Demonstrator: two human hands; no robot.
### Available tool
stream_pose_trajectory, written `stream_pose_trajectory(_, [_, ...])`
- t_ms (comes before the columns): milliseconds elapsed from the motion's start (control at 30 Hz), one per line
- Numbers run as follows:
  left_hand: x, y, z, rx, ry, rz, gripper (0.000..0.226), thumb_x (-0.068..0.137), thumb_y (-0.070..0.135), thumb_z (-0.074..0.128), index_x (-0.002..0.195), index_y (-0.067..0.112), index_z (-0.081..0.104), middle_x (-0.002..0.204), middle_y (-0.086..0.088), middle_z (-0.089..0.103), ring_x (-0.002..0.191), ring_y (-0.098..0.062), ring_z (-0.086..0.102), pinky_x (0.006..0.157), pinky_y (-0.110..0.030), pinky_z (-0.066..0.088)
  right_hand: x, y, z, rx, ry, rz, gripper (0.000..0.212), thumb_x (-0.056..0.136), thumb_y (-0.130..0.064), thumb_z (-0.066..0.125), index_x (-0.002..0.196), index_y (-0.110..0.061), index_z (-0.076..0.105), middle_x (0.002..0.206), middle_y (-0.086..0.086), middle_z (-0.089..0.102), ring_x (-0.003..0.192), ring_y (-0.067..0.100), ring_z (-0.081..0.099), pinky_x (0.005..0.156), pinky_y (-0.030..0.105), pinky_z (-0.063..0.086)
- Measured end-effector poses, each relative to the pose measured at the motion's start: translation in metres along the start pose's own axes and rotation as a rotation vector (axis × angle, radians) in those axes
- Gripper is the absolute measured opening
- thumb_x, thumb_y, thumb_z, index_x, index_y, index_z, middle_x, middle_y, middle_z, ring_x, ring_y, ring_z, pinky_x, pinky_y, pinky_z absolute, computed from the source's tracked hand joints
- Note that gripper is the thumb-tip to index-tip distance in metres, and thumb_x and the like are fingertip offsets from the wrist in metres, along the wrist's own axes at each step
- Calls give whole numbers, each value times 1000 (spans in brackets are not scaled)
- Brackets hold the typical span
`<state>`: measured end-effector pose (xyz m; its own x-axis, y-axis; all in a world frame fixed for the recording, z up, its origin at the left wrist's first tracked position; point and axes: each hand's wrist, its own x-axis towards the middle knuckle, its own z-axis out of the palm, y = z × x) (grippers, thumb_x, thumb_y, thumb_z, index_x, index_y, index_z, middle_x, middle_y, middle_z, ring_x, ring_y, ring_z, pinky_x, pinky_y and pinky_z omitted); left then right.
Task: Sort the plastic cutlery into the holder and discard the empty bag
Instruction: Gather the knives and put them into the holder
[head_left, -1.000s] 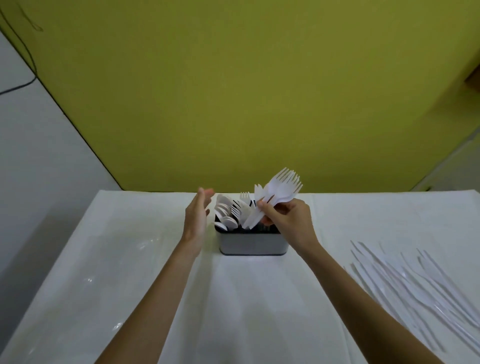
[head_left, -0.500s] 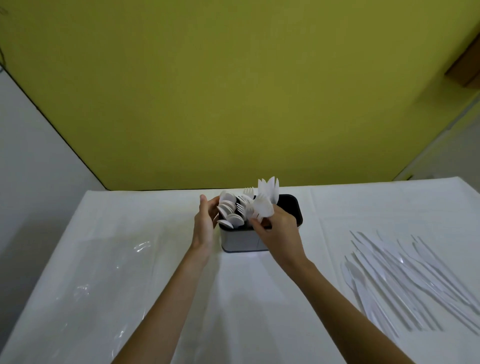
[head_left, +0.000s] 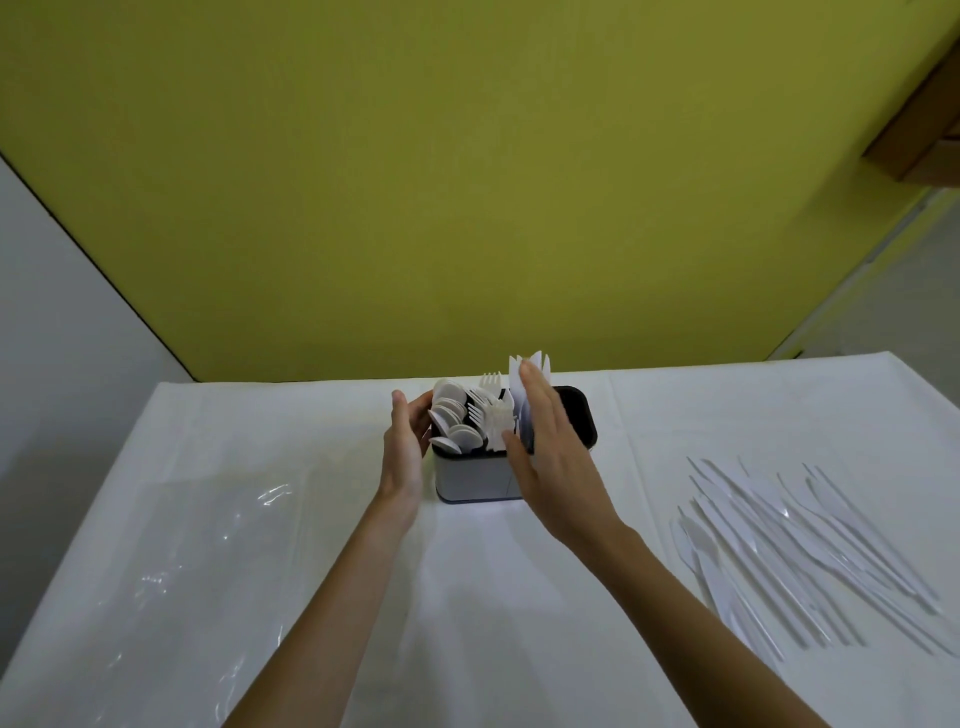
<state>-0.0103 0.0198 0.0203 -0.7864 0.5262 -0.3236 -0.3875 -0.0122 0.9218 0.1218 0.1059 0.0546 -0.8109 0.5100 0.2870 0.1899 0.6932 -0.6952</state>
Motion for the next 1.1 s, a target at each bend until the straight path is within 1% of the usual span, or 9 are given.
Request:
stream_pose_trajectory(167, [-1, 2, 0, -16, -21, -6, 62, 103, 45, 11, 128, 10, 56, 124, -8, 63, 116, -18, 58, 103, -31, 42, -2, 8, 21, -129, -154, -34, 54, 102, -20, 29, 151, -13, 6, 160, 0, 7, 147, 9, 3, 120, 31, 11])
stream_pose_trajectory(333, [-1, -2, -1, -20, -32, 3, 61, 102, 46, 12, 128, 12, 56, 126, -10, 63, 120, -21, 57, 106, -34, 41, 0, 12, 22, -340, -167, -70, 68, 94, -45, 14, 151, -12, 1, 160, 2, 3, 147, 11, -3, 119, 30, 2])
stream_pose_trajectory(433, [-2, 0, -1, -4, -52, 17, 63, 102, 47, 12, 129, 11, 56, 127, -12, 62, 121, -22, 56, 109, -38, 37, 0, 14, 16, -304, -197, -75, 71, 93, -50, 17, 151, -14, -3, 160, 0, -3, 147, 10, -8, 120, 32, 1])
stream_pose_trajectory(500, [-3, 5, 1, 33, -29, 51, 62, 102, 45, 13, 131, 10, 54, 131, -9, 60, 122, -18, 54, 108, -33, 37, -2, 11, 7, -238, -200, -76, 70, 95, -50, 22, 150, -17, -7, 160, -4, -8, 146, 8, -11, 119, 29, -2])
stream_pose_trajectory(600, [-8, 21, 12, 159, 81, 214, 53, 104, 39, 18, 137, 12, 49, 141, 0, 49, 129, -8, 43, 100, -18, 30, -9, 7, -10, -134, -131, -57, 67, 100, -38, 34, 150, -19, -7, 160, -8, -8, 145, 3, -11, 117, 22, -5])
stream_pose_trajectory(700, [-20, 38, 34, 281, 91, 408, 46, 104, 36, 22, 139, 17, 46, 135, 11, 43, 123, 1, 38, 92, -5, 28, -25, 18, -32, -86, -50, 25, 65, 99, -36, 34, 151, -20, -2, 157, -14, -5, 145, 0, -6, 118, 21, 1])
stream_pose_trajectory(867, [-37, 43, 93, 410, -31, 681, 56, 96, 44, 25, 137, 13, 46, 139, 12, 37, 138, -2, 27, 106, -4, 17, -60, 59, -71, -61, 79, 187, 57, 100, -34, 33, 151, -21, 9, 158, -10, 11, 145, 2, 8, 118, 20, 9])
stream_pose_trajectory(967, [-49, 28, 126, 455, -123, 785, 56, 94, 46, 28, 135, 15, 49, 142, 14, 37, 144, -8, 20, 113, -14, 17, -85, 86, -96, -61, 145, 281, 53, 101, -26, 37, 150, -17, 19, 157, -4, 22, 144, 8, 17, 118, 26, 16])
stream_pose_trajectory(1100, [-61, -8, 167, 515, -233, 792, 47, 94, 43, 35, 127, 16, 55, 135, 11, 48, 135, -8, 36, 109, -26, 30, -124, 128, -133, -112, 213, 381, 46, 100, -22, 41, 145, -14, 32, 151, 1, 34, 141, 15, 27, 115, 28, 21])
